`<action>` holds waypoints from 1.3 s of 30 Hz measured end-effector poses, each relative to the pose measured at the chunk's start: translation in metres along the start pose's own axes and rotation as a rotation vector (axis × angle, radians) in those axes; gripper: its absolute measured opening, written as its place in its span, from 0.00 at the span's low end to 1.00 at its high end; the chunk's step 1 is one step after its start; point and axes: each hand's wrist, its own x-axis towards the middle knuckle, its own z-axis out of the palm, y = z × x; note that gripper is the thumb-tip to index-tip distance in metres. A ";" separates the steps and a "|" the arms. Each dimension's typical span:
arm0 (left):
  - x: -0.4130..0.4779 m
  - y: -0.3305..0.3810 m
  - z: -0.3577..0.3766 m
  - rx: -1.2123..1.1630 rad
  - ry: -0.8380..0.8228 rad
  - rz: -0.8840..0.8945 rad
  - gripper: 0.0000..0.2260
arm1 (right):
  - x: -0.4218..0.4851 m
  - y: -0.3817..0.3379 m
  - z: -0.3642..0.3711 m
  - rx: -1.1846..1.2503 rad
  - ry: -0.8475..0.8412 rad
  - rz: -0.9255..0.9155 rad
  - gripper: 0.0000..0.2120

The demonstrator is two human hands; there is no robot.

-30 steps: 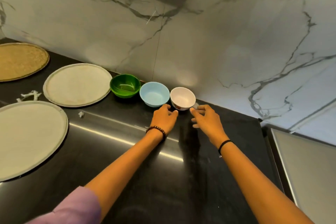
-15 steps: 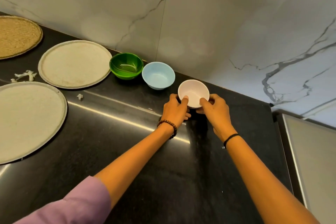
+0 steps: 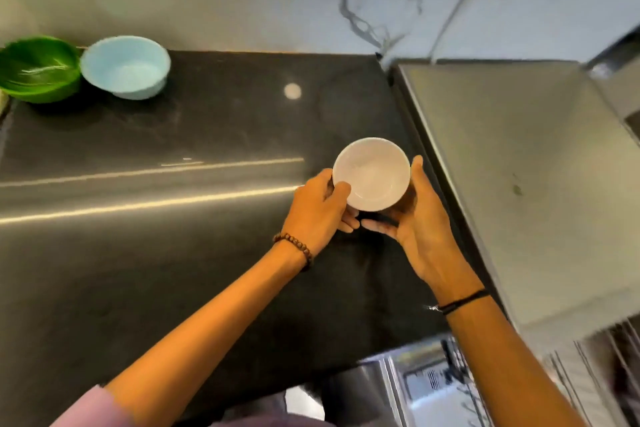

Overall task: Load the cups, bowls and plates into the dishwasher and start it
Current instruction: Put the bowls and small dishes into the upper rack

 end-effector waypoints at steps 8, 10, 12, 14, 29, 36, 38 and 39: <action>-0.054 -0.014 0.129 0.093 -0.194 -0.007 0.16 | -0.059 0.024 -0.142 0.327 0.051 0.068 0.25; -0.072 -0.022 0.166 0.126 -0.208 0.000 0.16 | -0.077 0.034 -0.182 0.399 0.038 0.060 0.26; -0.090 -0.029 0.202 0.128 -0.225 -0.008 0.16 | -0.093 0.044 -0.222 0.458 0.030 0.044 0.25; -0.108 -0.035 0.246 0.158 -0.248 -0.012 0.15 | -0.109 0.054 -0.269 0.486 0.007 0.033 0.26; -0.129 -0.156 0.490 0.419 -0.436 -0.131 0.11 | -0.100 0.145 -0.541 0.637 0.070 0.160 0.26; -0.089 -0.224 0.486 0.913 -0.540 0.013 0.13 | -0.019 0.175 -0.589 0.369 0.225 0.087 0.15; -0.080 -0.237 0.479 1.067 -0.541 0.098 0.12 | 0.011 0.182 -0.602 0.202 0.289 0.073 0.18; -0.075 -0.243 0.476 1.120 -0.537 0.137 0.12 | 0.025 0.187 -0.608 0.111 0.300 0.068 0.24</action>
